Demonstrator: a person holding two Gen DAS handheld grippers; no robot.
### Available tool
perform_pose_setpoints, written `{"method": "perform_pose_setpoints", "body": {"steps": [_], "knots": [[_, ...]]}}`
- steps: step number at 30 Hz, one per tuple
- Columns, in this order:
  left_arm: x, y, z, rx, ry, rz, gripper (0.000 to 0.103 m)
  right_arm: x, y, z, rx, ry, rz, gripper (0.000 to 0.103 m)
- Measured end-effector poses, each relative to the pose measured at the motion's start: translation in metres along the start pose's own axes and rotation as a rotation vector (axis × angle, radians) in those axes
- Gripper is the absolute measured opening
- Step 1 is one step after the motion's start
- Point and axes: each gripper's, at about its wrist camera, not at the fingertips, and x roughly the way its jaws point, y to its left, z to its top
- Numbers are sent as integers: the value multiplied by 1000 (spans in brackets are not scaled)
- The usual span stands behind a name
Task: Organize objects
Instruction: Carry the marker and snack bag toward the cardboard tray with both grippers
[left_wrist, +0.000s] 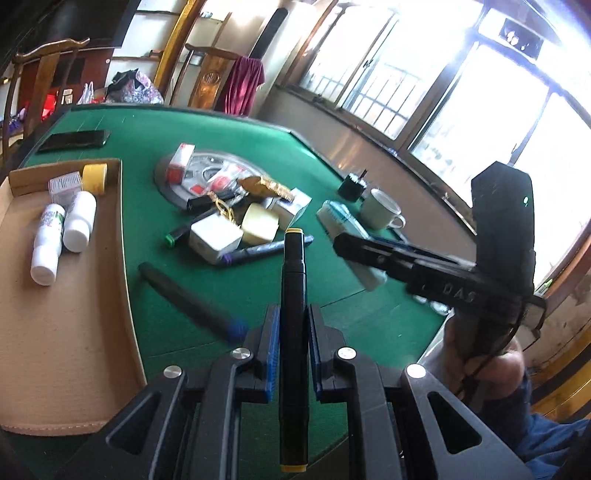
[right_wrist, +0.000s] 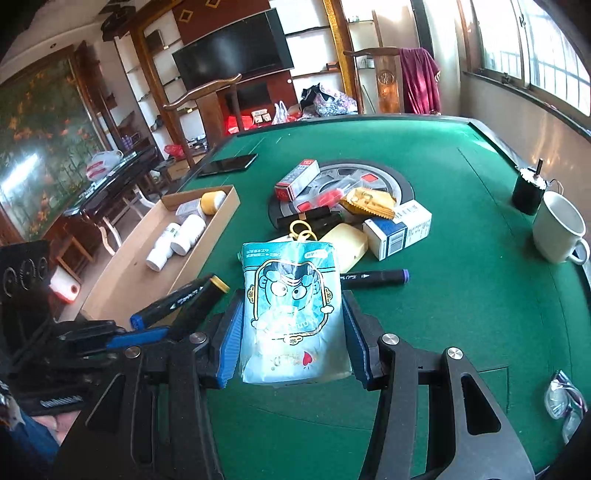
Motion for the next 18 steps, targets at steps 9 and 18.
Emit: {"method": "perform_pose_setpoints", "body": {"steps": [9, 18], "knots": [[-24, 11, 7, -36, -46, -5, 13, -7, 11, 2, -20, -14, 23, 49], [-86, 79, 30, -108, -135, 209, 13, 12, 56, 16, -92, 60, 136, 49]]}}
